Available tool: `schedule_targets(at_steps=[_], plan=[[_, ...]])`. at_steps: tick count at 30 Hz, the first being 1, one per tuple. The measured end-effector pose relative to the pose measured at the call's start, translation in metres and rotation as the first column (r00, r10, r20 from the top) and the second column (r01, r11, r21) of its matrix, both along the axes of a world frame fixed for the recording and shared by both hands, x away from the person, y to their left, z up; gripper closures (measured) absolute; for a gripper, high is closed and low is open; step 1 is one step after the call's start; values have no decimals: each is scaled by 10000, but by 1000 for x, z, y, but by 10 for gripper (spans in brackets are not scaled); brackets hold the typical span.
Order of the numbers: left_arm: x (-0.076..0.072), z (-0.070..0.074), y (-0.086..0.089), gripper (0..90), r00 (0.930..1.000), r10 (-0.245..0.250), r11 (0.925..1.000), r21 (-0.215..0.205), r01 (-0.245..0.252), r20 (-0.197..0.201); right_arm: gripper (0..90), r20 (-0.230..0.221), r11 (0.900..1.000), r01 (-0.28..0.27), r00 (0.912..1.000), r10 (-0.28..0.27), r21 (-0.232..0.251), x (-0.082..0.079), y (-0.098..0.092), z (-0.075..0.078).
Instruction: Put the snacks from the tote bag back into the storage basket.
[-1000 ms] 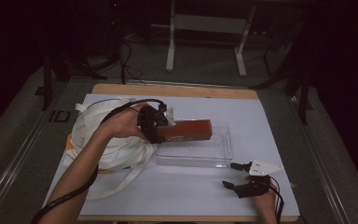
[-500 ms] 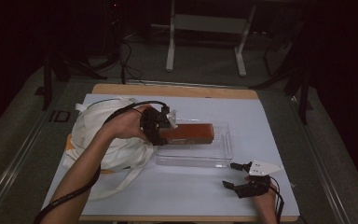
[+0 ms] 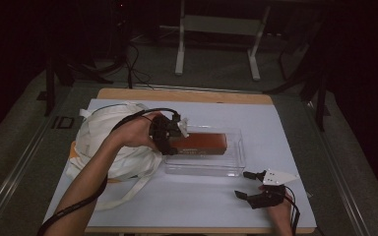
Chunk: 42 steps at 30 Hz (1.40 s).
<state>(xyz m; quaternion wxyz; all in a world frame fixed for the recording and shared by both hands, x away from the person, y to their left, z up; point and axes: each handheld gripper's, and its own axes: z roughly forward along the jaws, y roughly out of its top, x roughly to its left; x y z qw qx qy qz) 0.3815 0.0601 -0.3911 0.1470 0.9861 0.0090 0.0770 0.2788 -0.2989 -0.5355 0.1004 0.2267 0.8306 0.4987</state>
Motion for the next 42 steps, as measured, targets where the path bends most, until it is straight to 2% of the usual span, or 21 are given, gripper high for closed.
schedule_targets(at_steps=[23, 42], plan=[[-2, -7, -9, 433, 9992, -395, 9992, 108, 395, 1, 201, -8, 10000, -14, 10000, 14, 1, 0, 0, 0], [-3, -15, -13, 433, 9978, -624, 9976, 279, 630, -226, 201, -14, 10000, -21, 10000, 21, -3, 0, 0, 0]])
